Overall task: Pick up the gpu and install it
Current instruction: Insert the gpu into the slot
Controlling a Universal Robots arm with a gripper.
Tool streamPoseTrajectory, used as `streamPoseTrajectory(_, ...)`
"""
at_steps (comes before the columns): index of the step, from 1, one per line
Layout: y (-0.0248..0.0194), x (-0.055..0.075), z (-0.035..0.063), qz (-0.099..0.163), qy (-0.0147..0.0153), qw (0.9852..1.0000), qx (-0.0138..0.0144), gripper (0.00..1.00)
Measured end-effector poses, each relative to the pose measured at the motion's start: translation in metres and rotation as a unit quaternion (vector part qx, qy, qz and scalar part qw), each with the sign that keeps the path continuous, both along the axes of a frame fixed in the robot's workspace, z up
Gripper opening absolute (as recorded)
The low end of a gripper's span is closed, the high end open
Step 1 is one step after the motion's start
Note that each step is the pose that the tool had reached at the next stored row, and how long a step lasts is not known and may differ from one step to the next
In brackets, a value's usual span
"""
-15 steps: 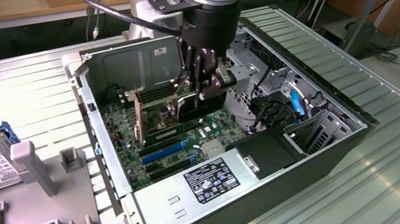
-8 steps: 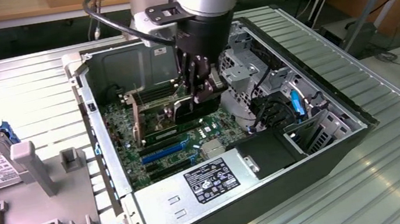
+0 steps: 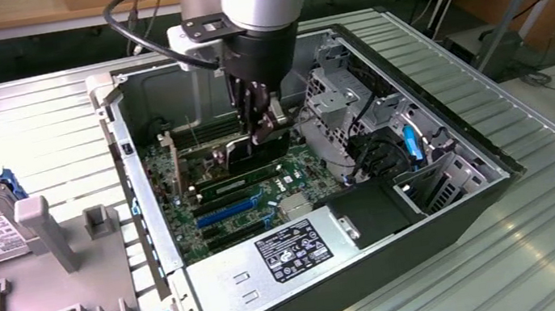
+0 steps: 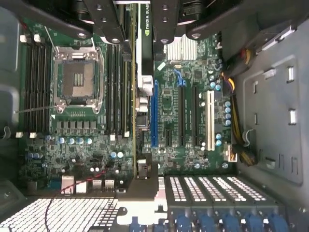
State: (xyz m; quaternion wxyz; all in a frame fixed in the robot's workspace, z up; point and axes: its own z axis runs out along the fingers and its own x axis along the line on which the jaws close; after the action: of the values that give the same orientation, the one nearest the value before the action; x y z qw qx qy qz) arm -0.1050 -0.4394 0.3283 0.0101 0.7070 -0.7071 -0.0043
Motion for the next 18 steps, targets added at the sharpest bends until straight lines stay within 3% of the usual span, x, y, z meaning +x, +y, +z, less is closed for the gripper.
streamPoseTrajectory(2, 0.0015, -0.006, -0.0023, 0.000, 0.0000, 1.0000, -0.0024, 0.27)
streamPoseTrajectory(3, 0.0027, -0.010, -0.0041, 0.000, 0.0000, 1.0000, -0.0056, 0.27)
streamPoseTrajectory(6, 0.0031, -0.012, -0.0070, 0.000, -0.0016, 0.9999, -0.0114, 0.27)
streamPoseTrajectory(11, 0.0031, -0.012, -0.0144, 0.000, -0.0036, 0.9999, -0.0151, 0.27)
streamPoseTrajectory(13, 0.0031, -0.012, -0.0174, 0.000, -0.0051, 0.9999, -0.0158, 0.27)
streamPoseTrajectory(17, 0.0031, -0.014, -0.0205, 0.001, -0.0055, 0.9998, -0.0165, 0.27)
streamPoseTrajectory(18, 0.0032, -0.015, -0.0218, 0.001, -0.0071, 0.9998, -0.0163, 0.27)
